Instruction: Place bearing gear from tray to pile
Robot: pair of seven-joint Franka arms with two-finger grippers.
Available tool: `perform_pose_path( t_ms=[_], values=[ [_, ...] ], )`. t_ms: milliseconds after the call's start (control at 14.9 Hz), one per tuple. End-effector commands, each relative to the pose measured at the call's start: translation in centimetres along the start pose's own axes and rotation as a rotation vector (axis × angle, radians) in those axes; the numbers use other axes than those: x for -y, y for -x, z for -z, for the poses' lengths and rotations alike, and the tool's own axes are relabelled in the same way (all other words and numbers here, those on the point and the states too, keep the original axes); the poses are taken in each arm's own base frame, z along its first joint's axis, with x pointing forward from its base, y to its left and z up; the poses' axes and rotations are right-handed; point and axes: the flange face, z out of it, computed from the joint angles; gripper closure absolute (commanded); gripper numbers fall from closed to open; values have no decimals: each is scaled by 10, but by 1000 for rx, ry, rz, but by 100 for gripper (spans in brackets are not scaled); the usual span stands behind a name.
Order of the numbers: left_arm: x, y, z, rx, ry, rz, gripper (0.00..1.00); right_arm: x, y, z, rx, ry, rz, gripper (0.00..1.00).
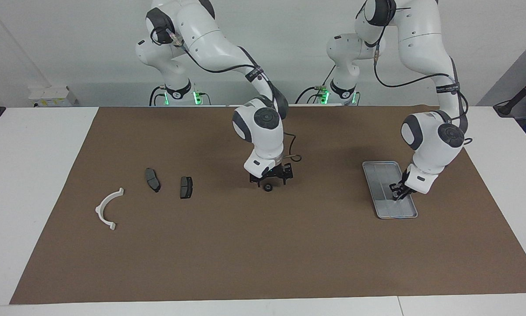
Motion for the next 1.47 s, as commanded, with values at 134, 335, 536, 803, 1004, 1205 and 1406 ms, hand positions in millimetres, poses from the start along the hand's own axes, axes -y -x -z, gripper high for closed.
perform_pose_path(
  t_ms=[134,335,536,803,1004,1205,1406],
  values=[
    [-27,-1,30,50,-12,44,99,-3,1,-4,1,-20,-6,22],
    [-78,6,37,58,-14,120,99,-5,-1,-4,1,-20,-6,22],
    [-123,17,42,51,-19,189,98,-9,1,-10,-4,-22,-9,22],
    [-174,37,45,70,-17,264,98,-12,2,-14,-11,-25,-8,22],
    [-196,48,50,85,-2,298,98,-12,2,-15,-10,-24,-8,37],
    [-208,54,56,92,16,326,97,-12,2,-14,-10,-24,-11,81],
    [-222,59,60,90,29,343,97,-11,3,-14,-8,-24,-15,100]
  ],
)
